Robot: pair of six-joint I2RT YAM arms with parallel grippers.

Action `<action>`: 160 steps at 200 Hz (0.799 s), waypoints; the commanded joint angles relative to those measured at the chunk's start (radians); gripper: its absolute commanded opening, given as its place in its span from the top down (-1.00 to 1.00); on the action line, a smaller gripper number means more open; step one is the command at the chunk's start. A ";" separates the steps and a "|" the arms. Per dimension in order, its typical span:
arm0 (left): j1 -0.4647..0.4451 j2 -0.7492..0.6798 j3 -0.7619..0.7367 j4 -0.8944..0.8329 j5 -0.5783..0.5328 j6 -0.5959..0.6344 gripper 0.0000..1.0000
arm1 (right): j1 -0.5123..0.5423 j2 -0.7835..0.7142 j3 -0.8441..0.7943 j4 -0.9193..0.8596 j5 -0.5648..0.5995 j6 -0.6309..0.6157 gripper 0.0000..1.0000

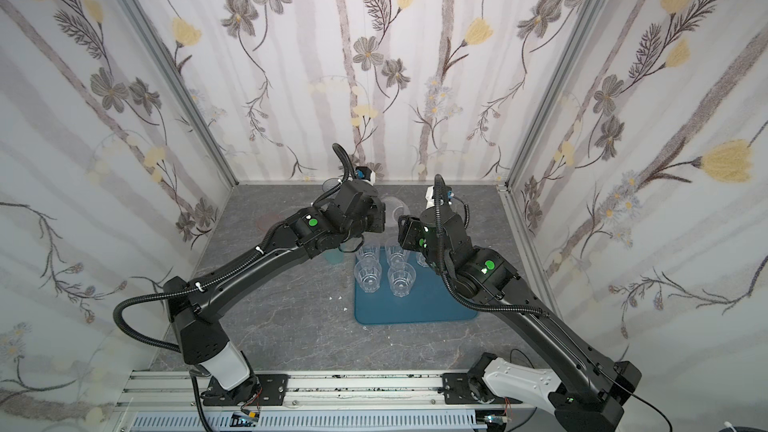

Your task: Place the glasses into the tray

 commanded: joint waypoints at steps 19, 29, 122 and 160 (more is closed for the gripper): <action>-0.025 0.025 0.028 0.020 0.017 -0.027 1.00 | -0.002 0.081 0.020 -0.043 0.115 -0.045 -0.03; -0.028 0.024 0.029 0.019 0.017 -0.030 1.00 | -0.003 0.096 0.024 -0.057 0.149 -0.046 -0.01; -0.065 0.023 0.055 0.022 0.095 -0.057 0.84 | -0.021 0.137 0.020 -0.082 0.225 -0.067 0.82; -0.069 0.012 0.080 0.024 0.156 -0.030 0.49 | -0.032 0.118 -0.001 -0.083 0.207 -0.069 0.91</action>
